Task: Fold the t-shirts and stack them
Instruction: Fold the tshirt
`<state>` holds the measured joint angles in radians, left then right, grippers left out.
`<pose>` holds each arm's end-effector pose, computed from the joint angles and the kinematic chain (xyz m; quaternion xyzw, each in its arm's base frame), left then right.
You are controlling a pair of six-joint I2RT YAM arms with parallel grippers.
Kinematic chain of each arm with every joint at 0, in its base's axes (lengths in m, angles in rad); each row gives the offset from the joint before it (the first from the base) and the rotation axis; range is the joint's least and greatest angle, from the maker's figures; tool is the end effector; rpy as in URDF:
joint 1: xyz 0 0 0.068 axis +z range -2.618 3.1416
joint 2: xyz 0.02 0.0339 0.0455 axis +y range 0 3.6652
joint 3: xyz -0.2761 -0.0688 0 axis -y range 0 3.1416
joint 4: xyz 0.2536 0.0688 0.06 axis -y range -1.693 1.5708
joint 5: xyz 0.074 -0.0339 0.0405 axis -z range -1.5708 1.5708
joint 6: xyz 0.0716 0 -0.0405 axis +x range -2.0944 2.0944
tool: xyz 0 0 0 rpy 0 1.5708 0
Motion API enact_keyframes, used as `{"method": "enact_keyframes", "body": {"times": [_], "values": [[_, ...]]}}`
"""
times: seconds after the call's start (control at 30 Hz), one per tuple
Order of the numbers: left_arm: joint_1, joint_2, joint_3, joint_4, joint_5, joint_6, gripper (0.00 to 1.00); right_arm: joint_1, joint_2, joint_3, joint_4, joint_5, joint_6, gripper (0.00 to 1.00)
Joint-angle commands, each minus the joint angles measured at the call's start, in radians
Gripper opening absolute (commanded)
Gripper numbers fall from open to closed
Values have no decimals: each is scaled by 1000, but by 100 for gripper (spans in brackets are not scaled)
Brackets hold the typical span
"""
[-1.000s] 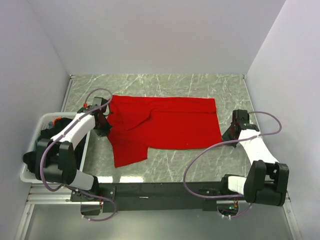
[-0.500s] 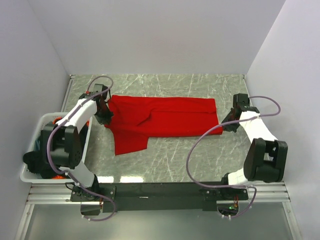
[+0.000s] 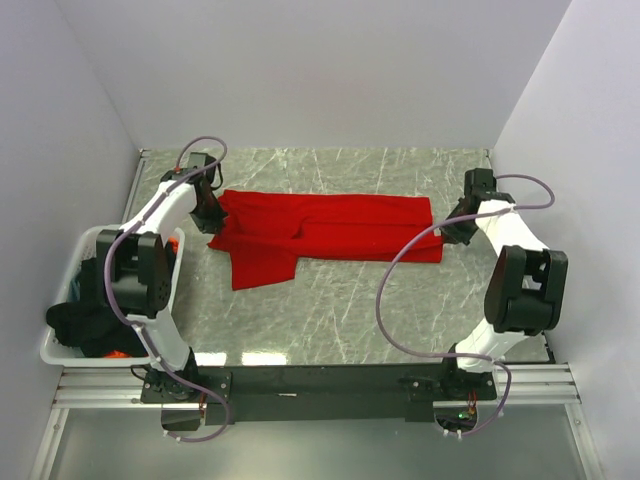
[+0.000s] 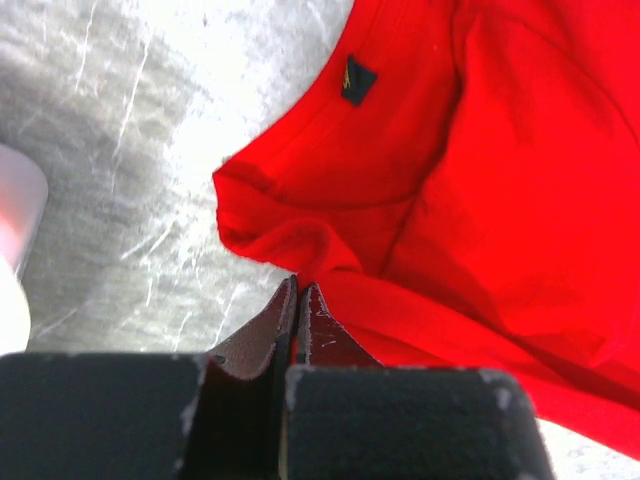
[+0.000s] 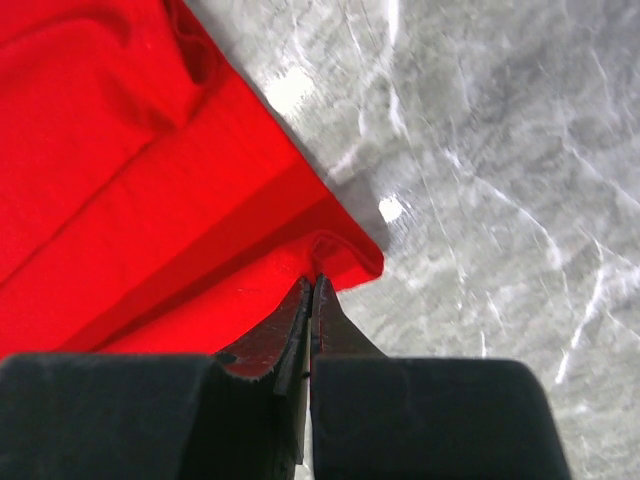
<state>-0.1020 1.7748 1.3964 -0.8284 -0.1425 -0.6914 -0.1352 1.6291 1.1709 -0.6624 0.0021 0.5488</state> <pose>0.3844 -0.0291 0.2106 -0.2973 0.9350 -0.0052 0.1936 0.3502 -0.0478 0.1997 0.3271 0.9182 0.0448 0.2187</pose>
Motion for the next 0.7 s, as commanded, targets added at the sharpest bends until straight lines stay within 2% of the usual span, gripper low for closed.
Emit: {"method": "enact_keyframes", "body": {"times": [0.0,0.27,0.67], "values": [[13,28,53,9,-6,23,1,0,35,59,27,1,-3,0],[18,98,58,75,21,36,1,0,115,90,84,1,2,0],[24,124,15,173,11,43,1,-1,173,41,230,-62,-16,0]]}}
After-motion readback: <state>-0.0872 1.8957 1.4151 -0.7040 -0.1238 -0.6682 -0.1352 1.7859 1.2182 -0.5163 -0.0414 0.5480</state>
